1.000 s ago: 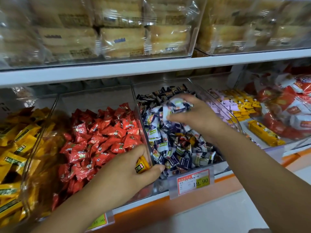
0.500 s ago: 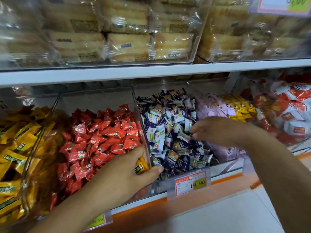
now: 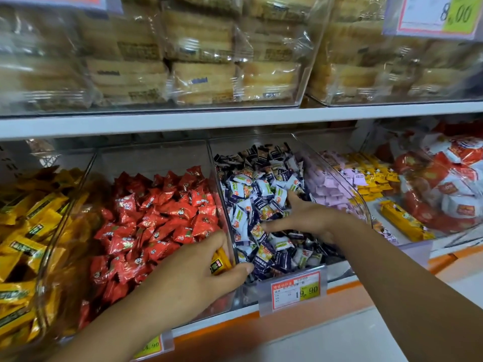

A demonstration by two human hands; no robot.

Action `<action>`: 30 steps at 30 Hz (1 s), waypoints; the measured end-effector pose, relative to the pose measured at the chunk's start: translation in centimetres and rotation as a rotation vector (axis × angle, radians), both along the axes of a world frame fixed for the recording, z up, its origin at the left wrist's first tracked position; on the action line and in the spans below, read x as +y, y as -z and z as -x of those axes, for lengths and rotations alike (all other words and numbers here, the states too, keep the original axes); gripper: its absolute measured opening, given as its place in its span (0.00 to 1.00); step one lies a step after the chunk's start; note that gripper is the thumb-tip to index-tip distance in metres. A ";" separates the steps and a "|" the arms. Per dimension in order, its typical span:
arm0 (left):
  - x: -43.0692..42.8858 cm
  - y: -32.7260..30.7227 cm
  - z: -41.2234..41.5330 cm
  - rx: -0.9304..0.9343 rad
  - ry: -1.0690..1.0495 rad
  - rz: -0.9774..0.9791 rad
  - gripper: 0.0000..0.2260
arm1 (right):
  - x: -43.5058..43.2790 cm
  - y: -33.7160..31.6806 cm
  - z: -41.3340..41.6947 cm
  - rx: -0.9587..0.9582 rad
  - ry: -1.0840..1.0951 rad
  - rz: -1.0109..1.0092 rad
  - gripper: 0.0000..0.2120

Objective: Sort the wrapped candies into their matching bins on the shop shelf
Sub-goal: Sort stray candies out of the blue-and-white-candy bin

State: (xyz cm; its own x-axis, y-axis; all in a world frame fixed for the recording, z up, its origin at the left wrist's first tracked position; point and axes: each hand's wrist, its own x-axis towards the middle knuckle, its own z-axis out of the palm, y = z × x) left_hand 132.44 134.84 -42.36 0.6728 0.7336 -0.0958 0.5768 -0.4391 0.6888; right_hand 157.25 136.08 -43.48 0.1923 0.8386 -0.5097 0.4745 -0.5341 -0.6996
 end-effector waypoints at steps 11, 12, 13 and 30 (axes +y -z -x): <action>0.0 0.1 -0.1 0.014 -0.014 -0.004 0.21 | -0.4 0.0 0.3 0.208 0.036 -0.013 0.62; 0.0 0.2 -0.1 0.016 -0.015 -0.003 0.20 | -0.4 0.1 0.3 0.204 0.034 -0.025 0.60; 0.0 0.1 -0.1 0.016 -0.016 0.000 0.19 | -0.5 0.2 0.3 0.205 0.029 -0.034 0.58; 0.5 0.8 0.3 0.043 0.000 -0.005 0.25 | -1.7 -5.8 0.2 0.138 0.216 -0.334 0.38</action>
